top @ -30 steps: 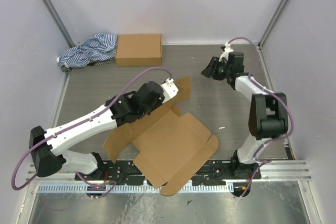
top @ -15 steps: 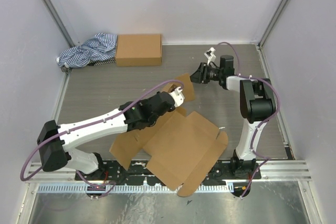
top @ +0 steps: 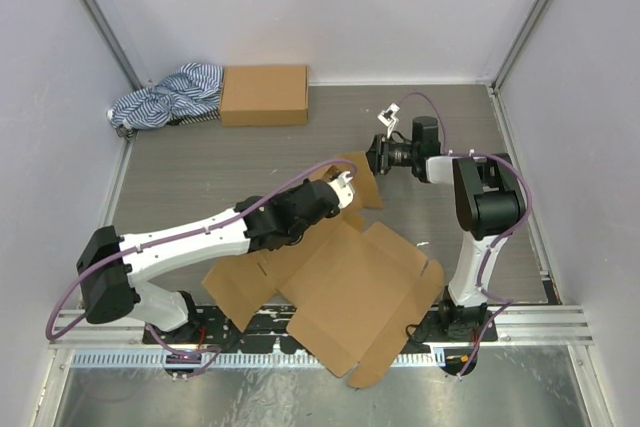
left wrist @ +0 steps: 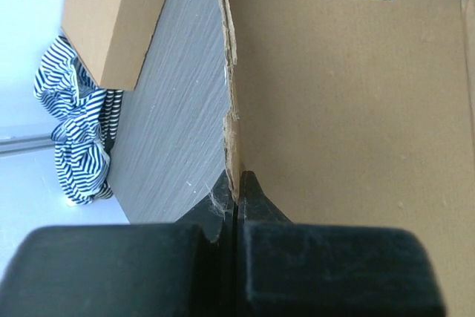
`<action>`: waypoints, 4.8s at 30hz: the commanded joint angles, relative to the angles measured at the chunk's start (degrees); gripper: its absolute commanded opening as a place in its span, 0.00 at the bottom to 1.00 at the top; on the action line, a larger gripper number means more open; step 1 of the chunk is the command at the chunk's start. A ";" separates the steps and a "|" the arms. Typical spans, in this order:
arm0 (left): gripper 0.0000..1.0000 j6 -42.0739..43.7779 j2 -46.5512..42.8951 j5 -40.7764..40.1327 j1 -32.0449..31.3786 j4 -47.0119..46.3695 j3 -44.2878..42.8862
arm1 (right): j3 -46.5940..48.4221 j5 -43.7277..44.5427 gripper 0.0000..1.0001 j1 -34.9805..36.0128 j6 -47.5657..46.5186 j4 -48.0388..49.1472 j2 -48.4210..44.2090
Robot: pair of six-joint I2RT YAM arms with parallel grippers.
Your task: Fold the paper box
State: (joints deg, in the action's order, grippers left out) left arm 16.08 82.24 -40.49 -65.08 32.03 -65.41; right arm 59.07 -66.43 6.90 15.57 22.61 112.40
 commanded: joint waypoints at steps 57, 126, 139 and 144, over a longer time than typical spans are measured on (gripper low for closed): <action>0.00 24.52 7.28 -9.69 6.13 -31.05 9.45 | 18.95 -5.34 0.52 -0.05 -10.89 -4.97 6.56; 0.33 1.45 10.02 -11.93 -0.64 -8.23 -4.74 | 14.45 11.08 0.20 10.46 -18.34 -6.76 0.95; 0.39 -16.46 -5.09 2.67 -1.61 -5.03 -7.56 | 5.59 19.73 0.14 10.75 -10.19 -0.51 -4.87; 0.39 -19.11 -8.33 5.82 -1.63 -3.61 -6.81 | 2.67 25.20 0.01 11.41 -6.00 1.29 -8.13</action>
State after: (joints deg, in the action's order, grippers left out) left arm 1.04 75.81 -39.13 -66.54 27.51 -72.97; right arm 63.44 -46.41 17.56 4.08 19.35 109.93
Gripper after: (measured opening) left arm 0.389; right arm 0.154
